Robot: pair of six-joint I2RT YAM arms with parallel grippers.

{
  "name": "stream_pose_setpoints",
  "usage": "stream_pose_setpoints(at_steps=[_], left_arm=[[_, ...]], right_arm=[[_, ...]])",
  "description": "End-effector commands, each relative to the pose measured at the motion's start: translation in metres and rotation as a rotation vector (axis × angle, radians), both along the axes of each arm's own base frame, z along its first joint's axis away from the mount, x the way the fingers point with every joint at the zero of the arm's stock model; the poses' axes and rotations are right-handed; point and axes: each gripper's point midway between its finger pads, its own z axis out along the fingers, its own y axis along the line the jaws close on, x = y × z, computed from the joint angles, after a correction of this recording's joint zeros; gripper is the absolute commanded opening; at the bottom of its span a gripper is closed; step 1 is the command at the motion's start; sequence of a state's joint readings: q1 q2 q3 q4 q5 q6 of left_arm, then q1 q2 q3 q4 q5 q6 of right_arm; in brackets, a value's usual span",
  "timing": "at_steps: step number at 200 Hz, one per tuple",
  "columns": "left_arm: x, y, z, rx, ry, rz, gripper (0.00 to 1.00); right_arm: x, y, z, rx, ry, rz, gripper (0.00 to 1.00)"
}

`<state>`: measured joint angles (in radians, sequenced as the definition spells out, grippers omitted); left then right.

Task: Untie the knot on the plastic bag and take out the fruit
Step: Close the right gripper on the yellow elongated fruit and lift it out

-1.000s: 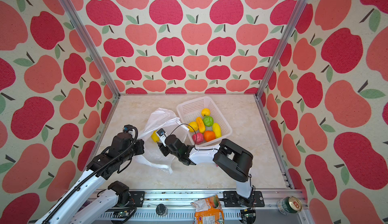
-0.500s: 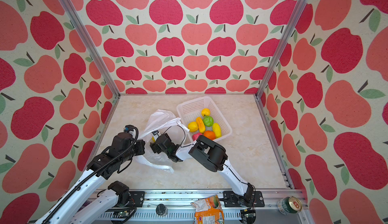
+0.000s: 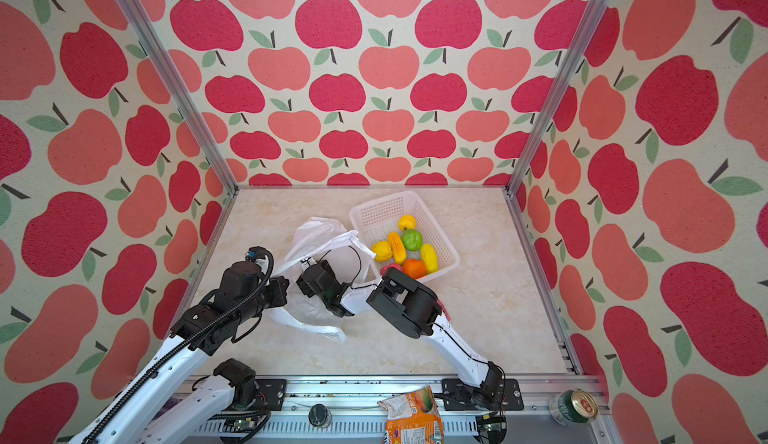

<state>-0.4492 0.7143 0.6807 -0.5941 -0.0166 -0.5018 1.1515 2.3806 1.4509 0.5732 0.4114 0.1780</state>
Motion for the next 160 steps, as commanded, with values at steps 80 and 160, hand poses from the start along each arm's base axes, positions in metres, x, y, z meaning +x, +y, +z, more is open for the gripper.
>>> stream_pose_setpoints(at_steps=[80, 160], left_arm=[[0.001, 0.017, -0.001, 0.066, 0.004, 0.066, 0.00], [0.005, 0.018, -0.012, 0.085, 0.028, 0.083, 0.00]], right_arm=[[-0.018, -0.053, 0.056, 0.079, -0.040, -0.035, 0.39], [-0.051, -0.094, 0.091, 0.179, -0.059, 0.015, 0.33]])
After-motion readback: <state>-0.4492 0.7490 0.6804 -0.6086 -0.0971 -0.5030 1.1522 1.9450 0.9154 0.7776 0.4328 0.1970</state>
